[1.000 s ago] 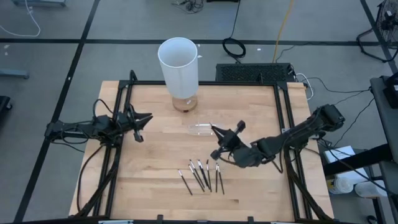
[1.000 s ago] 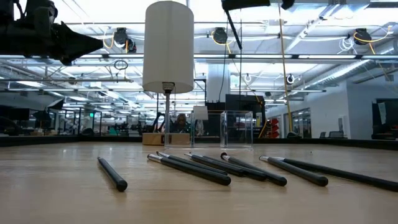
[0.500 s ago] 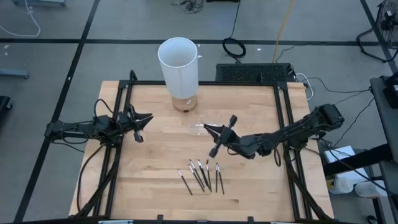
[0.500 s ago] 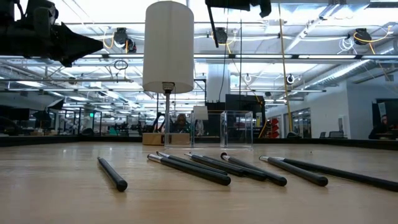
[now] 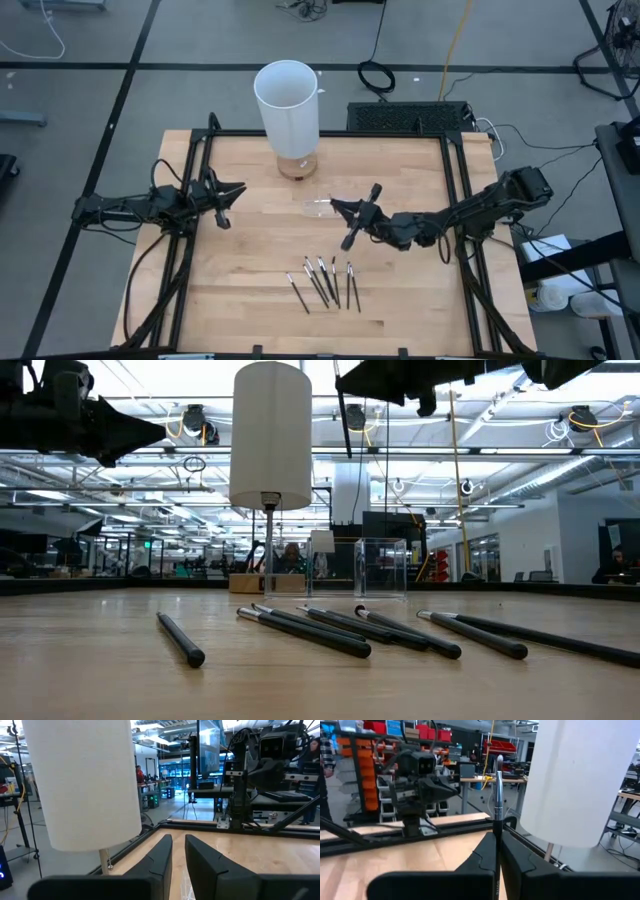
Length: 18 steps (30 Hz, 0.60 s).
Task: Pick & Place Makeup Supplies
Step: Put the makeup brush into the transparent organizer
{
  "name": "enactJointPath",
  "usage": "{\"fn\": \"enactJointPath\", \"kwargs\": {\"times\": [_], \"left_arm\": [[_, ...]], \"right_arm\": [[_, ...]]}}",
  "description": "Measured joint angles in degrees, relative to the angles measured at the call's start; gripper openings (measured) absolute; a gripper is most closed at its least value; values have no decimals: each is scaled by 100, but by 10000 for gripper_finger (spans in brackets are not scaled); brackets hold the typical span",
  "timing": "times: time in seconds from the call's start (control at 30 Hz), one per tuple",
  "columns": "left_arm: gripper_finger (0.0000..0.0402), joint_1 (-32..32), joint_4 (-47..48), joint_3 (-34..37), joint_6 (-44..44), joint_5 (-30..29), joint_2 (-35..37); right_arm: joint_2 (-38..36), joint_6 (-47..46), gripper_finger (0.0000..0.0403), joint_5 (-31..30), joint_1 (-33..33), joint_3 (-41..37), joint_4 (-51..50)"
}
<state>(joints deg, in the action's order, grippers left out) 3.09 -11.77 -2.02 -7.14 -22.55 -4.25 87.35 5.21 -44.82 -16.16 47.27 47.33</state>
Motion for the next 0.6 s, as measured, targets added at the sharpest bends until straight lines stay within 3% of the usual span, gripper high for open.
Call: {"fn": "enactJointPath", "kwargs": {"times": [0.3, 0.6], "left_arm": [[63, 0, 0, 0, 278, 0, 0], [63, 0, -4, 0, 306, 0, 0]], "right_arm": [[0, 41, 0, -51, 9, -129, 232], [0, 388, 0, -470, 186, -134, 348]]}}
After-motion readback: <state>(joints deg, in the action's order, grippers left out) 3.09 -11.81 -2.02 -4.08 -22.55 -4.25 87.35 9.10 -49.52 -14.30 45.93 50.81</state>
